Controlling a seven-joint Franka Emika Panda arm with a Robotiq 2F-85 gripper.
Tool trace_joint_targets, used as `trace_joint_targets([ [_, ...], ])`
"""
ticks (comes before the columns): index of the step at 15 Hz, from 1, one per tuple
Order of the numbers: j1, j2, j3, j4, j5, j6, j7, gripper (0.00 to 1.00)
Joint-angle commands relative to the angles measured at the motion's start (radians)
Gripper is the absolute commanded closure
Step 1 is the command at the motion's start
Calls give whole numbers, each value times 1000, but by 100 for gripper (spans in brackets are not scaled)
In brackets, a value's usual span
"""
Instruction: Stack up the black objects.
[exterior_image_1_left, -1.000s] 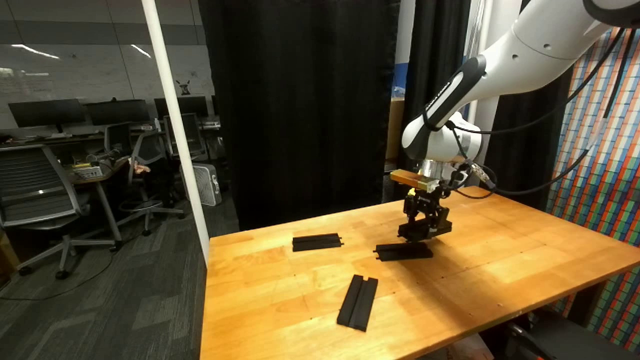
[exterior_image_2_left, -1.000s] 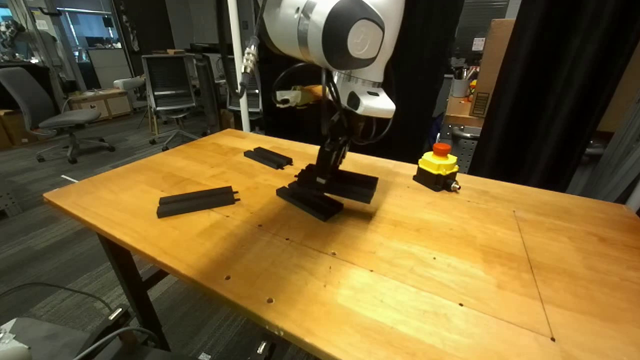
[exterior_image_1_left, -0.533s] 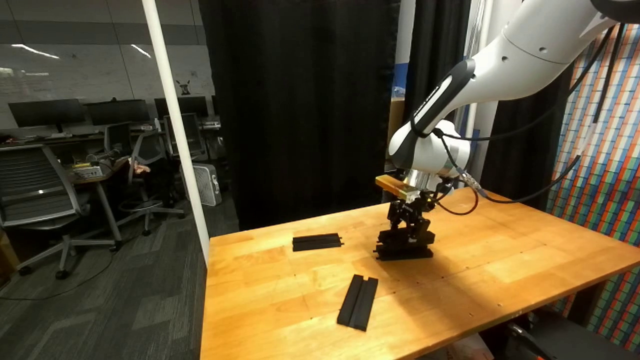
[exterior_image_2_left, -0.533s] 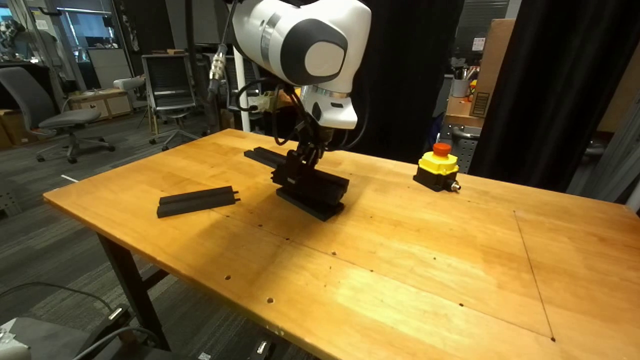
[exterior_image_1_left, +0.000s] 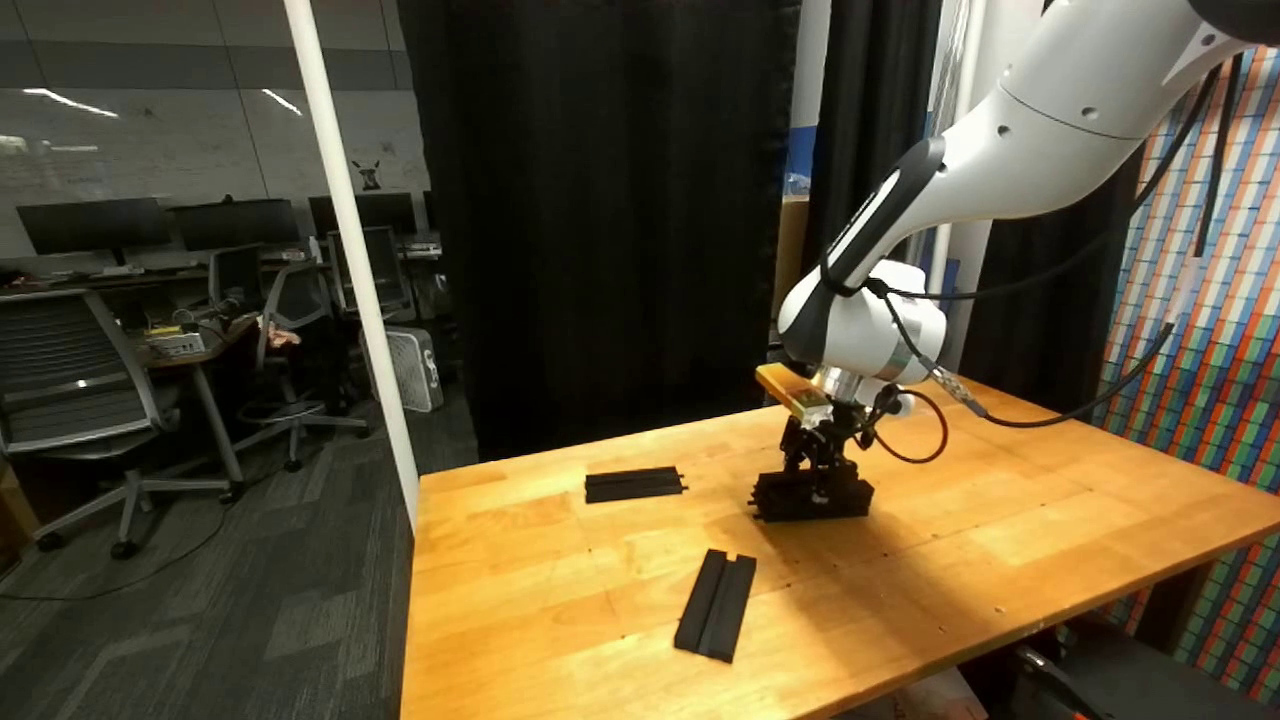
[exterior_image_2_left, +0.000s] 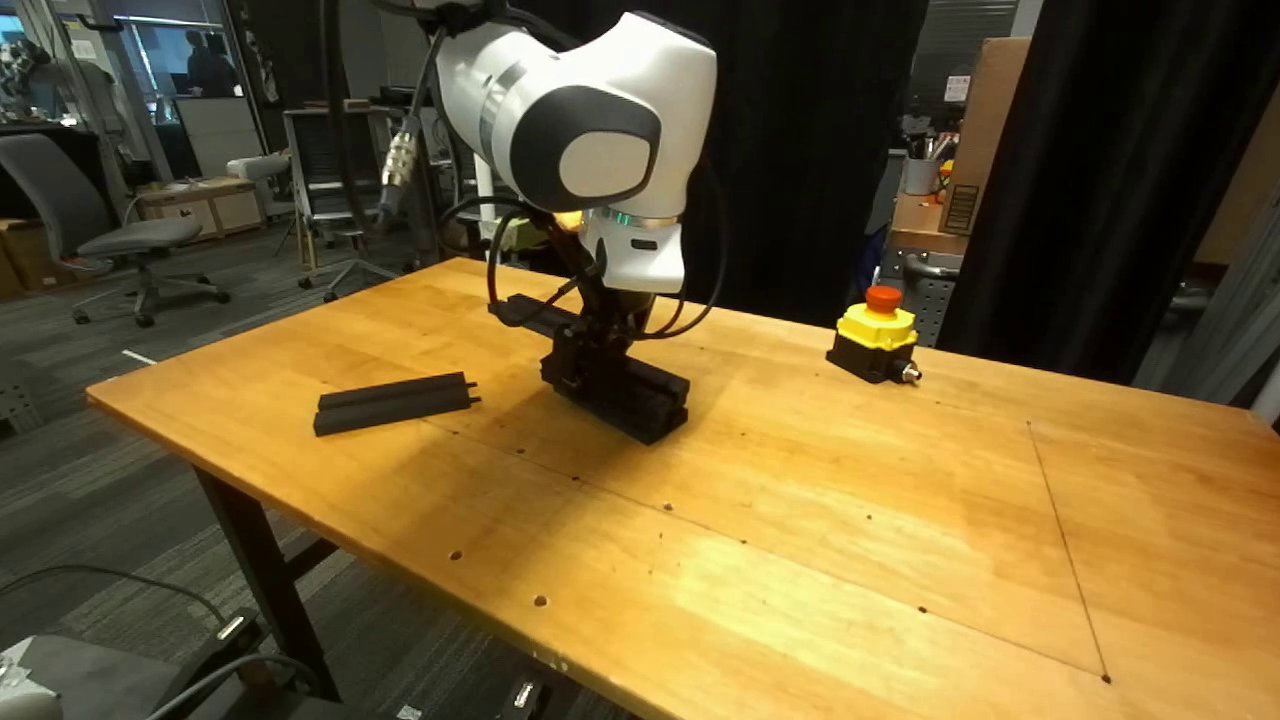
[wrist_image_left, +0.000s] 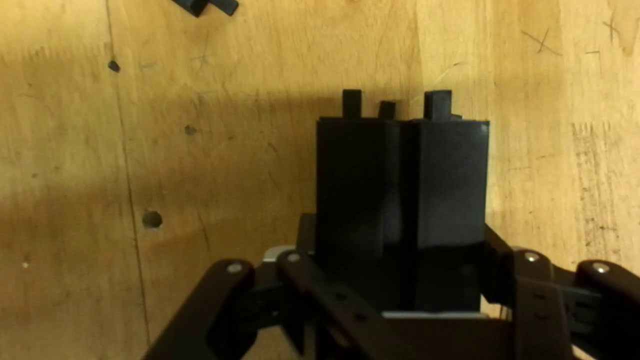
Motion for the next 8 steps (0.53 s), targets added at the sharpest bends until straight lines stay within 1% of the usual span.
trace_joint_targets([
  [1, 11, -25, 2, -22, 13, 39, 36, 54],
  [8, -1, -7, 0, 3, 18, 18, 39, 54],
])
